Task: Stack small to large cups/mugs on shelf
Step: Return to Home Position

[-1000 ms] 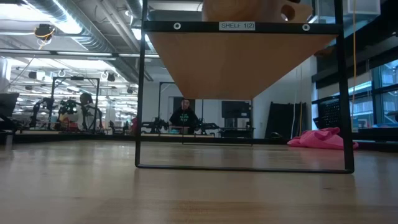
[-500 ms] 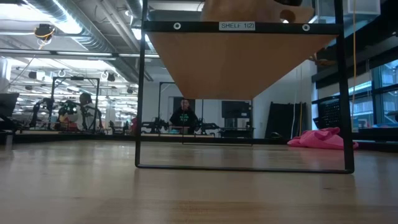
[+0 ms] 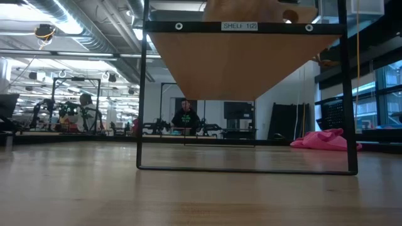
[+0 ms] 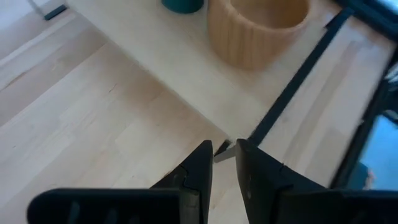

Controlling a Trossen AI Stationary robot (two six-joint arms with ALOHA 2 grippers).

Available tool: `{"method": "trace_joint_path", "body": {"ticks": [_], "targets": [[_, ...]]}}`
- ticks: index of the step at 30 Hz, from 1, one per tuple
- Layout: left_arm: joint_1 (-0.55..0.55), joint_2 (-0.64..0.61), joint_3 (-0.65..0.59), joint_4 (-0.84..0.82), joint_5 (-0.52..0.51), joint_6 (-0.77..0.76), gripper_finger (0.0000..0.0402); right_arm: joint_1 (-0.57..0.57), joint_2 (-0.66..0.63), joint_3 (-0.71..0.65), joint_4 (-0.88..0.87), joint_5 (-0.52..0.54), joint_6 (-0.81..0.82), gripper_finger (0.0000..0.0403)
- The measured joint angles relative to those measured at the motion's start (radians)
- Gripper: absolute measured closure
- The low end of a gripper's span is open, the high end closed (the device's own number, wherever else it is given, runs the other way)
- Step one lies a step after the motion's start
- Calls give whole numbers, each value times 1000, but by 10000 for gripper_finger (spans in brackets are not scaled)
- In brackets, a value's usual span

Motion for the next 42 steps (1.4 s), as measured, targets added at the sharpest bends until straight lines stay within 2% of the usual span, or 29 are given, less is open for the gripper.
{"method": "trace_joint_path", "body": {"ticks": [3,7,11,13,15,18,20,22,25,30,34,39,40,42], "targets": [[30,-43,0,91,-12,91,335,21,0,114,0,81,-65,301],[60,-141,0,422,-51,436,335,34,0,296,1,93,-128,302],[36,-221,1,800,-44,844,335,48,-87,235,157,6,-128,302],[20,-253,1,919,-63,994,335,50,-119,226,170,-63,-124,302],[15,-289,1,956,-102,1112,335,58,-138,227,171,-109,-123,302],[15,-337,1,958,-119,1067,335,81,-142,227,175,-106,-153,302],[8,-360,1,955,-93,1007,335,103,-142,227,176,-97,-218,302],[8,-378,1,939,17,993,335,120,-136,227,181,-79,-259,302],[15,-378,1,946,196,1077,335,135,-111,226,199,-79,-294,302],[17,-288,1,1041,343,1163,335,171,-48,226,375,-83,-401,302],[47,-171,-1,1137,443,1164,335,181,24,226,646,-212,-548,302],[119,-81,-1,1425,764,1109,335,166,67,226,823,-367,-574,302],[127,-80,1,1426,784,1096,335,166,72,226,832,-373,-574,302],[130,-81,1,1344,748,1087,335,166,79,226,801,-358,-569,302]]}}
